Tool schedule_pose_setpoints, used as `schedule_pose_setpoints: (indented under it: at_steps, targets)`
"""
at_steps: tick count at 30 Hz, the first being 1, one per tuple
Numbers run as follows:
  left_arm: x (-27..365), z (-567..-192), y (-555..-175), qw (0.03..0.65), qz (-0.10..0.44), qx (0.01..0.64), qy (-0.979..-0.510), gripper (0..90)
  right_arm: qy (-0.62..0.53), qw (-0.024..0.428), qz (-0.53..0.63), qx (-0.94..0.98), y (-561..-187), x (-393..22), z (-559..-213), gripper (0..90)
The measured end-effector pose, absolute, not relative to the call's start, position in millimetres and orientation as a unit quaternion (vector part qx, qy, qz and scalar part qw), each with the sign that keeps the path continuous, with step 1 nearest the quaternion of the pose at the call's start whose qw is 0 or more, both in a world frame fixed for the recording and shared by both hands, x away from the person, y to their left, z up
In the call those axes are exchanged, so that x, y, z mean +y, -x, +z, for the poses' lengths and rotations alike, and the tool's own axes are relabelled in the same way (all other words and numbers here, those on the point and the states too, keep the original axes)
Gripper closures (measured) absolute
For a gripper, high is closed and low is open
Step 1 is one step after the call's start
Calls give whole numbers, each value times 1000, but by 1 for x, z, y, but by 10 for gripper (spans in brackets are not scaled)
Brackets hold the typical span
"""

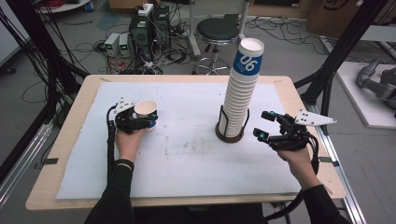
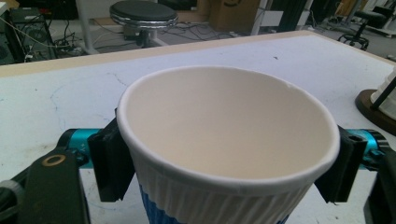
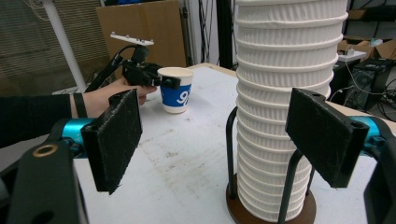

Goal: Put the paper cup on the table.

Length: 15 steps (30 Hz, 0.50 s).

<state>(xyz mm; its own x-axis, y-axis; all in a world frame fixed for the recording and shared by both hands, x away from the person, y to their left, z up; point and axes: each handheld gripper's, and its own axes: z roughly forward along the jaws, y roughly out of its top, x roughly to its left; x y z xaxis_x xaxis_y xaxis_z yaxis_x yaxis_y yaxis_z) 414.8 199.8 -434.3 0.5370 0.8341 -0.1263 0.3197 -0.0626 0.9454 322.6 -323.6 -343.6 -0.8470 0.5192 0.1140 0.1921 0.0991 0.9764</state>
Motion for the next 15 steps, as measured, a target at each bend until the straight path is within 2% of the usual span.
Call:
schedule_pose_setpoints:
  at_steps: [15]
  targets:
    - [199,-432,-407,512,236,424,-709,184,-243,131,628,727,-324,-323,-342,191]
